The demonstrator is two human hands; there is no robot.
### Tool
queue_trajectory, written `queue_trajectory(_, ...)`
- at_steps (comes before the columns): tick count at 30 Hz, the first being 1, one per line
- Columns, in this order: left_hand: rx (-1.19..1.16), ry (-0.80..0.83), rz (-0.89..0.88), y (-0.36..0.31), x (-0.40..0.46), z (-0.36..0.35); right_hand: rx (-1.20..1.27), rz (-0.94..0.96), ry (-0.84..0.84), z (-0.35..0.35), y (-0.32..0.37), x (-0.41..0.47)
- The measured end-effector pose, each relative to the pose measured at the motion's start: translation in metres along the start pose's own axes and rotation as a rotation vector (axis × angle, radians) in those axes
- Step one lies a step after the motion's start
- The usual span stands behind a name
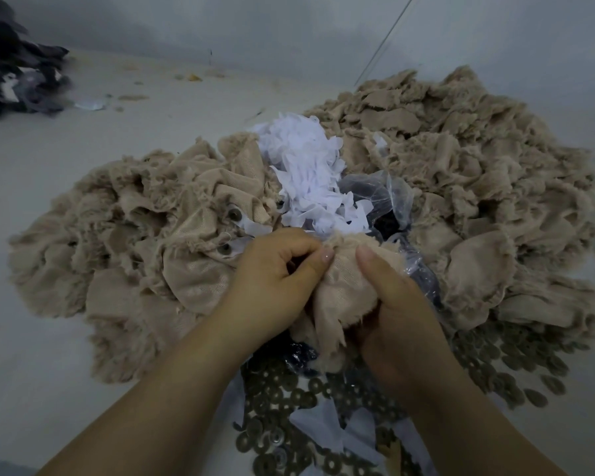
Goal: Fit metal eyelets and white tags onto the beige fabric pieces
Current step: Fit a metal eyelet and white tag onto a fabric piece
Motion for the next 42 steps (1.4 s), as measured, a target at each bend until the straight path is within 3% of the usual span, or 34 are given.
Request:
queue_trajectory(10, -0.320, 0.009, 0.150, 0.004, -0.002, -0.004, 0.028, -0.097, -0.048, -0.001, 0.000, 0.000)
queue_trajectory(20, -0.276, 0.004, 0.132, 0.001, -0.001, -0.005, -0.010, -0.016, -0.034, -0.003, 0.001, -0.001)
queue_trajectory(27, -0.435, 0.012, 0.166, -0.001, -0.001, -0.009, 0.053, -0.128, -0.032, -0.002, 0.000, -0.002)
queue_trajectory(36, -0.339, -0.051, 0.112, -0.005, -0.004, -0.013, 0.067, -0.278, -0.022, 0.001, 0.000, -0.003)
queue_trajectory(42, -0.289, -0.070, 0.087, -0.005, -0.007, -0.017, 0.069, -0.246, -0.006, 0.003, 0.004, -0.002)
Point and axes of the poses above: each hand's wrist, its own x-axis towards the middle knuckle, its own z-axis out of the back of the hand, y = z × x, the point moved 3 cm from there along x, towards the middle knuckle, and after that the axes turned 15 degrees about x, right-handed, at the moved point
